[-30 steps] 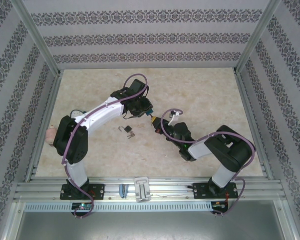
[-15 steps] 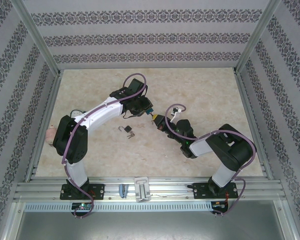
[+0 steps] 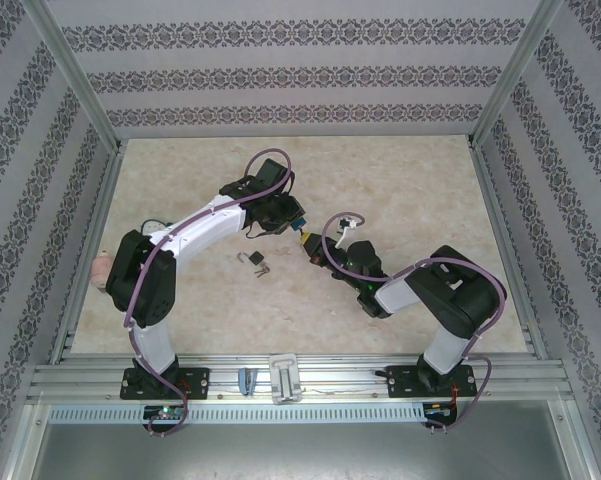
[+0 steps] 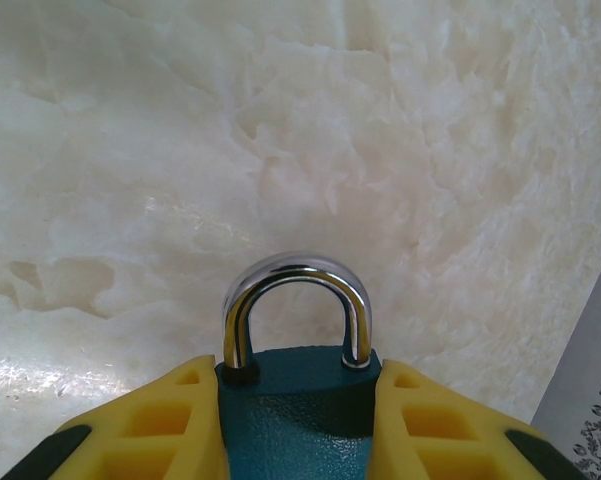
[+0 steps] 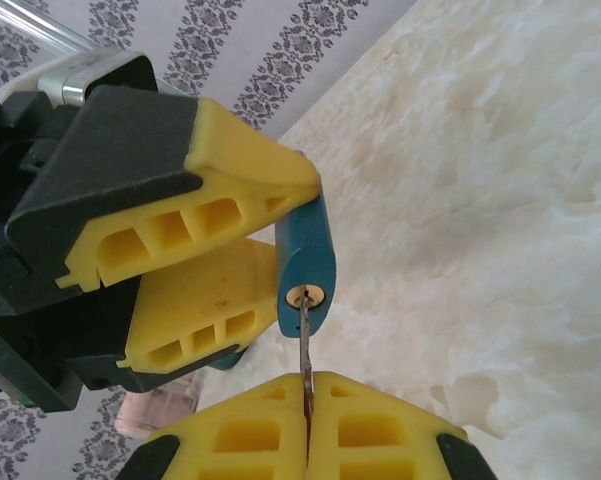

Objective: Unlock with the key

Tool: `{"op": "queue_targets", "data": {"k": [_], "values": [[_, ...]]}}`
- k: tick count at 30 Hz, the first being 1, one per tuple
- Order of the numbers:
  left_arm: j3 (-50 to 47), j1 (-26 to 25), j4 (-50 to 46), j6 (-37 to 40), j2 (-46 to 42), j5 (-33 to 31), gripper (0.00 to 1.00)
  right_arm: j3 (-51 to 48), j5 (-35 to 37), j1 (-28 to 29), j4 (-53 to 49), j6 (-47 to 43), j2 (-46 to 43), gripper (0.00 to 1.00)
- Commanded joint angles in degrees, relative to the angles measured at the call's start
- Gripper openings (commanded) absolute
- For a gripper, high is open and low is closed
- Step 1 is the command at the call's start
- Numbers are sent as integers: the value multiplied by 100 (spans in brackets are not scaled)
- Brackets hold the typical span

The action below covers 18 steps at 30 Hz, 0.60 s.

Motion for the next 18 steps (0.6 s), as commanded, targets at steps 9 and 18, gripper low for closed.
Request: {"op": "queue_targets", "data": {"k": [9, 18], "values": [[316, -258, -862, 388, 58, 317, 29, 156, 274, 27, 355, -657, -335, 0], [440, -267, -1094, 567, 28, 29, 28, -57, 137, -75, 490, -107, -539, 0]]}}
